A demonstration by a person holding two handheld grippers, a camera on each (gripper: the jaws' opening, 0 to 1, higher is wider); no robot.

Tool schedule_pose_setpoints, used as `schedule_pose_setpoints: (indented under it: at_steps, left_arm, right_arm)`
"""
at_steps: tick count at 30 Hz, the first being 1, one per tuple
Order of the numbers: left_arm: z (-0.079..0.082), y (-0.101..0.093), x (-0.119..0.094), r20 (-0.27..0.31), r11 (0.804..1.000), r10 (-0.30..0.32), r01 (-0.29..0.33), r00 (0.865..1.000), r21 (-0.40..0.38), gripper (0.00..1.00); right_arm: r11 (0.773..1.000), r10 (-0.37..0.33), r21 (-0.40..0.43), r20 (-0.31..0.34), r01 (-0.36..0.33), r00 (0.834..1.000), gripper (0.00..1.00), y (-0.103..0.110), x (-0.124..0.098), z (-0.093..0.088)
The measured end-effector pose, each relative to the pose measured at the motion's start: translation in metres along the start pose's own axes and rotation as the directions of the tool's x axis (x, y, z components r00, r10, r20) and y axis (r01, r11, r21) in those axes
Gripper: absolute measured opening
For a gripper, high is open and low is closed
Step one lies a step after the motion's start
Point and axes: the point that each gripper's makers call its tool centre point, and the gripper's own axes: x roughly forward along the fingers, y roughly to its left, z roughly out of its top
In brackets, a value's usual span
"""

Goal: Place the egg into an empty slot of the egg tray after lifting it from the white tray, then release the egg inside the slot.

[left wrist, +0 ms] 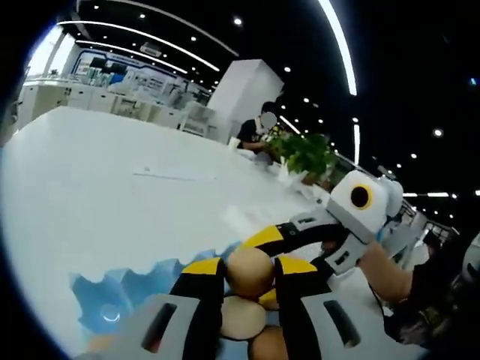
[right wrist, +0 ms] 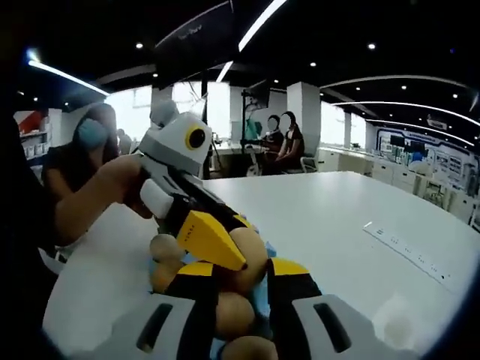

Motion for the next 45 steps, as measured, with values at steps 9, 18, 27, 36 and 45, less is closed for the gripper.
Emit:
schedule_pose_setpoints:
  at_steps: [9,18,27,36,45]
  left_arm:
    - [0.02,0.019,-0.011,0.016,0.999,0.013,-0.013,1.0,0.036,0.26]
    - [0.019,0.015,-0.023,0.059,0.996,0.058,-0.062,0.997,0.066,0.26]
    - [0.022,0.021,-0.033,0.083,0.992,0.089,-0.095,0.993,0.077,0.26]
    - [0.025,0.036,-0.047,0.101,0.987,0.134,-0.142,0.986,0.077,0.26]
    - [0.025,0.05,-0.061,0.108,0.973,0.2,-0.21,0.974,0.097,0.26]
  right_arm:
    - [1.0,-0.019,0.022,0.001,0.019,1.0,0.37,-0.004,-0.002,0.001]
    - [0.999,-0.017,0.032,0.019,0.016,1.0,0.37,0.003,-0.008,0.007]
    - [1.0,-0.018,0.02,0.02,0.018,1.0,0.39,0.009,-0.015,0.009]
    - [1.0,-0.017,0.02,0.029,0.017,0.999,0.39,0.016,-0.027,0.013]
    - [0.999,-0.035,0.026,0.036,0.034,0.999,0.39,0.018,-0.043,0.009]
